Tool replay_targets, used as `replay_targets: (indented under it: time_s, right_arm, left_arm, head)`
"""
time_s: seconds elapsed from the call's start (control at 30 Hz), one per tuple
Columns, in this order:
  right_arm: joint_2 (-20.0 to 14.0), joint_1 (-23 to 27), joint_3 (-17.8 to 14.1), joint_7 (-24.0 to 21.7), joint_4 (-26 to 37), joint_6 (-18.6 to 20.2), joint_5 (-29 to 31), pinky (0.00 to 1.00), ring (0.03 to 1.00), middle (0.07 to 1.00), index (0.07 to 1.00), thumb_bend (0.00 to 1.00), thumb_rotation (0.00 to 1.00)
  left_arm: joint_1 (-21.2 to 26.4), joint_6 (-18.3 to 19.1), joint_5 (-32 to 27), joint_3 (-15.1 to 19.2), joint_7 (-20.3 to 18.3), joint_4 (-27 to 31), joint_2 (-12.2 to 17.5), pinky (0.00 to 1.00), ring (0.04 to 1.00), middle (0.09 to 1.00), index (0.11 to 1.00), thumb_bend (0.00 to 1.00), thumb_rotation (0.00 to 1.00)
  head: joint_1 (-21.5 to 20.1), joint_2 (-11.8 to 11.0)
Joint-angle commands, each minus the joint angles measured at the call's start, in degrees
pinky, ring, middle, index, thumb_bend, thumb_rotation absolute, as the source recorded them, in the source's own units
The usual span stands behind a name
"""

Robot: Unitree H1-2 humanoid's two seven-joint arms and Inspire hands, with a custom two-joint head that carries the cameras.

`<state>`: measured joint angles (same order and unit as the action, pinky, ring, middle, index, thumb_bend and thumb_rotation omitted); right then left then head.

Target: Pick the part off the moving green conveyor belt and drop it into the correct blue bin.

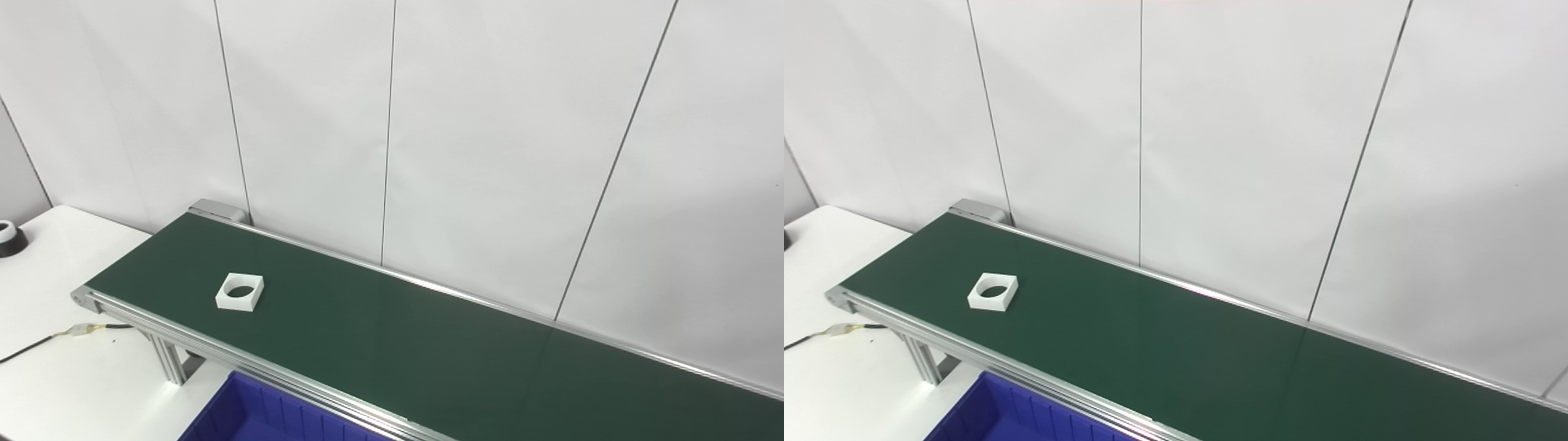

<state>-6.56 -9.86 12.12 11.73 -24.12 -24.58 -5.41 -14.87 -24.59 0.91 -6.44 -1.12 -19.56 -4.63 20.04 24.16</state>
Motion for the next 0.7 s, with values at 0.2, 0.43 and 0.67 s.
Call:
replay_targets:
  time_s: [0.2,0.43,0.67]
  right_arm:
    - [0.11,0.66,-0.38,0.02,0.92,-2.34,0.54,0.70,0.780,0.842,0.881,0.56,0.00]
    - [-0.16,0.39,-0.03,1.33,1.58,-2.34,-1.02,0.69,0.771,0.840,0.878,0.55,0.00]
    - [0.04,0.58,-0.29,0.59,1.33,-2.34,0.42,0.70,0.770,0.834,0.872,0.55,0.00]
  left_arm:
    - [0.37,-2.33,1.03,-0.67,1.07,1.95,-0.18,0.67,0.673,0.684,0.669,0.86,0.00]
    - [0.20,-2.32,0.90,-1.04,1.24,2.22,0.13,0.68,0.678,0.687,0.672,0.87,0.00]
    - [0.29,-2.32,2.98,-1.37,2.97,2.03,0.35,0.69,0.679,0.689,0.675,0.88,0.00]
  head:
    - [-0.32,0.65]
    - [-1.18,1.51]
    - [-1.34,1.62]
